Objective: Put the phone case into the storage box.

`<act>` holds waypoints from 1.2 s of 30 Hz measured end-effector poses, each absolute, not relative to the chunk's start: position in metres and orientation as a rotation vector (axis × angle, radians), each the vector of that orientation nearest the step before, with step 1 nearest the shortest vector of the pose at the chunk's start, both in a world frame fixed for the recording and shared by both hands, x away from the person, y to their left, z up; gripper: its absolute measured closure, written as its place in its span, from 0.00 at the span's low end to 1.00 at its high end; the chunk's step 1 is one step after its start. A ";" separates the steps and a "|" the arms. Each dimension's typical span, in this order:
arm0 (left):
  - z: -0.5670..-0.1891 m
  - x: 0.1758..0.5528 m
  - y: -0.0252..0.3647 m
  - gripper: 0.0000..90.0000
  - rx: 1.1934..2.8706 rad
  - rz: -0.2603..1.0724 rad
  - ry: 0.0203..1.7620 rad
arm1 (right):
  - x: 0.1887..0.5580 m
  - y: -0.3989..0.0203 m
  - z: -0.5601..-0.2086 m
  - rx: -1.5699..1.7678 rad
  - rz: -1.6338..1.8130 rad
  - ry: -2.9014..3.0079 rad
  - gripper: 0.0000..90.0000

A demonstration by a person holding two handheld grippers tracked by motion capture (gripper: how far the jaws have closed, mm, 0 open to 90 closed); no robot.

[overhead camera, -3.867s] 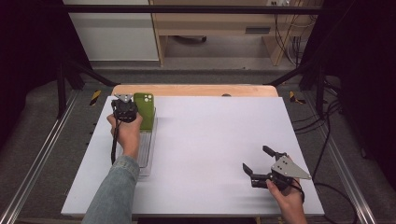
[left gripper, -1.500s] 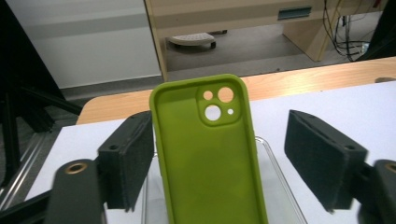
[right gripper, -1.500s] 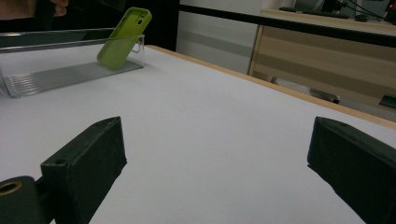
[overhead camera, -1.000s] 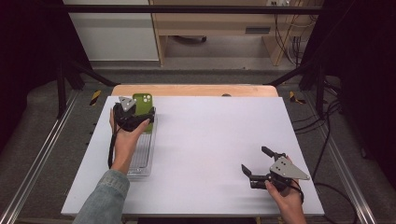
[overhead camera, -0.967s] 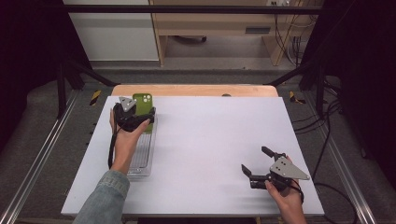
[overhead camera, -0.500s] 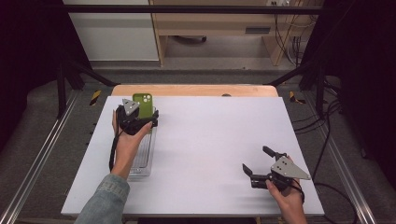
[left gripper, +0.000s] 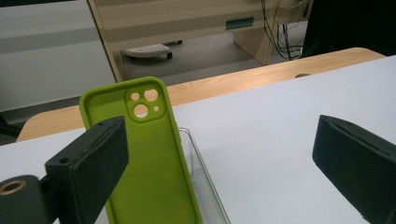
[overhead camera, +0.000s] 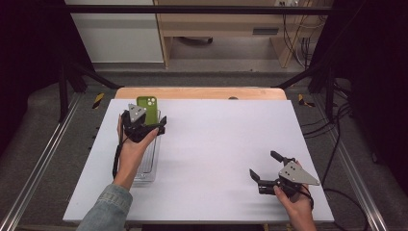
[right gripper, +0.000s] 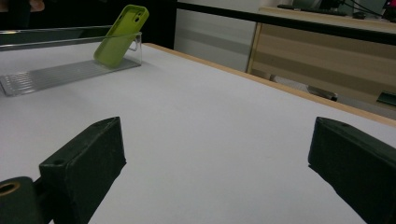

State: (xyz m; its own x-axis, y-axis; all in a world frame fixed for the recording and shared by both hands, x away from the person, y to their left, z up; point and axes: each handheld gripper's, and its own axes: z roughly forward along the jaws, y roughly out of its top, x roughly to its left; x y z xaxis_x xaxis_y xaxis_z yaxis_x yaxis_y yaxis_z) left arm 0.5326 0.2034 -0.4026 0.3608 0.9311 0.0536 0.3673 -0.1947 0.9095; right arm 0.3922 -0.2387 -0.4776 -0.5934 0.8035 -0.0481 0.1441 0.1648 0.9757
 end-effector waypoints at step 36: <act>-0.393 0.486 0.198 0.04 1.733 0.773 1.040 | 0.392 -0.237 -0.478 0.893 1.459 1.879 0.04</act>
State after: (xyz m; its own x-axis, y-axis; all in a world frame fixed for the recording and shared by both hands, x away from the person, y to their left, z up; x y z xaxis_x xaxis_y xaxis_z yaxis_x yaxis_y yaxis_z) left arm 0.4864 0.1976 -0.3929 0.4411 0.8962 0.0477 0.3037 -0.1991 0.9317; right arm 0.3919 -0.2366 -0.4783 -0.5996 0.7988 -0.0497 0.1500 0.1731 0.9734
